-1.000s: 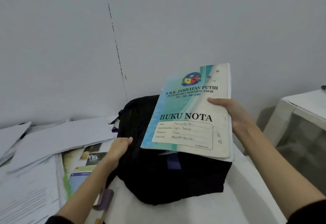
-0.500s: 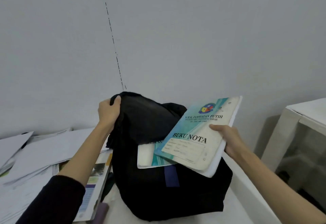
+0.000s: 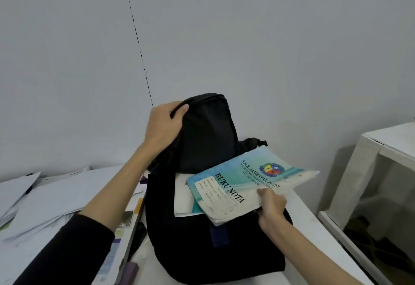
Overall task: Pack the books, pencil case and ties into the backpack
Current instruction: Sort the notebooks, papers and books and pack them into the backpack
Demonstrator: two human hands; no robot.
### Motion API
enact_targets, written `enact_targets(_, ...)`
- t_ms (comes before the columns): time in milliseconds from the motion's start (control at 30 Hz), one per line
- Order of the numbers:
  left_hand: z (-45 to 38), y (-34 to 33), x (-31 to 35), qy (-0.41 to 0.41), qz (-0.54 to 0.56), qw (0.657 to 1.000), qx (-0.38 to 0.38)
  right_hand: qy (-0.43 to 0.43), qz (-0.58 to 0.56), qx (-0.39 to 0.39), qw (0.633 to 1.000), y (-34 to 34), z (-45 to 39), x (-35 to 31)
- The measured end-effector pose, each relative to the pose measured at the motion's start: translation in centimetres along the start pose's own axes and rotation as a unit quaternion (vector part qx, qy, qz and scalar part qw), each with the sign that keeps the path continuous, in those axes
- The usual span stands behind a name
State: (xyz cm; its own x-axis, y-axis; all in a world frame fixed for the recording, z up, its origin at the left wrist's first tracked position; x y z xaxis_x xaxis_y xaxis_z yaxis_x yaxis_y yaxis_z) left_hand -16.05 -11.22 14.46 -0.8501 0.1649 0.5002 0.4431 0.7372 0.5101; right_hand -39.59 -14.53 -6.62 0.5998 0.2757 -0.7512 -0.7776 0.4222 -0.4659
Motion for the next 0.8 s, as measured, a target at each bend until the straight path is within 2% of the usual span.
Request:
enact_targets(133, -1.1, 2.1, -0.2, 0.021, 0.042, 0.998, 0.049, 0.059, 0.004, 0.023, 0.998, 1.3, -0.1, -1.7)
enact_targets(233, -1.1, 1.6, 0.9, 0.011, 0.051, 0.998, 0.037, 0.091, -0.002, 0.019, 0.996, 0.6, 1.0, -1.1)
enact_targets(333, -0.1, 0.6, 3.6, -0.033, 0.038, 0.999, 0.012, 0.081, -0.020, 0.007, 0.997, -1.4, 1.9, 2.0)
enact_targets(400, 0.5, -0.1, 5.1, -0.067, 0.021, 0.997, -0.013, 0.019, -0.009, -0.030, 0.999, -3.2, 2.7, 4.7)
enact_targets(467, 0.7, -0.5, 6.1, -0.091, 0.007, 0.995, -0.030, -0.123, 0.028, -0.133, 0.983, -5.1, 4.4, 7.4)
enact_targets(533, 0.6, -0.4, 6.3, -0.100, -0.003, 0.994, -0.037, -0.257, 0.068, -0.243, 0.933, -6.2, 6.9, 8.8)
enact_targets(600, 0.5, 0.2, 5.8, -0.091, -0.001, 0.995, -0.040, -0.297, 0.121, -0.346, 0.882, -6.6, 8.8, 8.1)
enact_targets(667, 0.5, 0.8, 5.0, -0.079, 0.005, 0.996, -0.038, -0.271, 0.172, -0.423, 0.847, -7.0, 9.5, 6.5)
enact_targets(700, 0.6, 1.0, 4.7, -0.074, 0.006, 0.997, -0.038, -0.243, 0.196, -0.431, 0.847, -7.1, 9.3, 5.4)
enact_targets(733, 0.8, 1.1, 4.4, -0.069, 0.006, 0.997, -0.041, -0.190, 0.226, -0.420, 0.858, -7.0, 8.5, 4.2)
enact_targets(800, 1.1, 1.1, 4.0, -0.064, 0.005, 0.997, -0.046, -0.011, 0.317, -0.351, 0.881, -6.5, 5.4, 1.3)
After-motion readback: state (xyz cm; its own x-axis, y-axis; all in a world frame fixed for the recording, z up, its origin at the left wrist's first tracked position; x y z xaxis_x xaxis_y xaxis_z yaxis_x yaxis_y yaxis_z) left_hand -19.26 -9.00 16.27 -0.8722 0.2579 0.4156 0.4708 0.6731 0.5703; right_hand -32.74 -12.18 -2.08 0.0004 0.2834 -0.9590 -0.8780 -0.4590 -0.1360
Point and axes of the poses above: each hand's wrist, its own z-axis away from the middle knuckle, its own y-axis out of the back of the hand, x = y × z, the point moved 5 cm from there along -z, towards the middle knuckle, and after that the axes turned 7 degrees about -z, right-handed, at the moved point
